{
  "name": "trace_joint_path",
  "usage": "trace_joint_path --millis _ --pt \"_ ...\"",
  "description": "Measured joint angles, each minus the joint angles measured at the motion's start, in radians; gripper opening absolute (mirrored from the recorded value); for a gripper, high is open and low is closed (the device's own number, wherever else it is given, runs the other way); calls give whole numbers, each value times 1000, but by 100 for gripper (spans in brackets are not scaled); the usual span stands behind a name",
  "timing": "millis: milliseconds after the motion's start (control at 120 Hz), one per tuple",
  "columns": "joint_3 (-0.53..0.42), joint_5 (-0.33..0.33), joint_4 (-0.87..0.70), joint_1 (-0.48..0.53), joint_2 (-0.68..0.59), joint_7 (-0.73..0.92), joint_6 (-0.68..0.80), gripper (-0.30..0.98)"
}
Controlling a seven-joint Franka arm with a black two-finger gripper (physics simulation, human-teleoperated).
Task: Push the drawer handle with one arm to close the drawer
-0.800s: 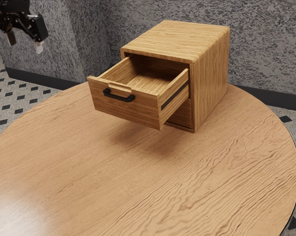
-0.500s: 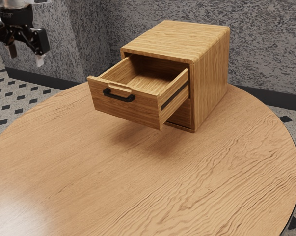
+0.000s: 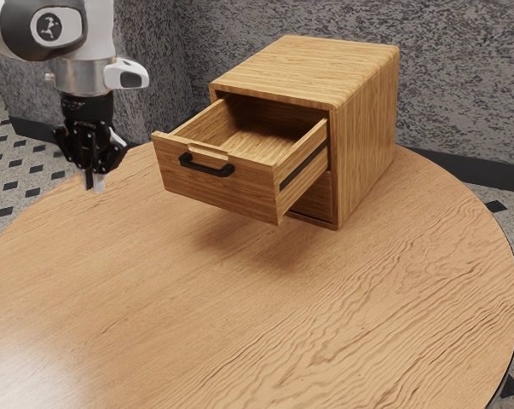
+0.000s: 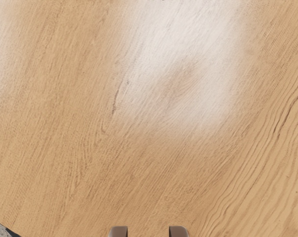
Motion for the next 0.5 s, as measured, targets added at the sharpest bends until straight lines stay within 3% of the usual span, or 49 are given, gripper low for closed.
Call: trace_joint_path --millis 500 --pt "-1 52 -19 -110 70 -61 275 -9"
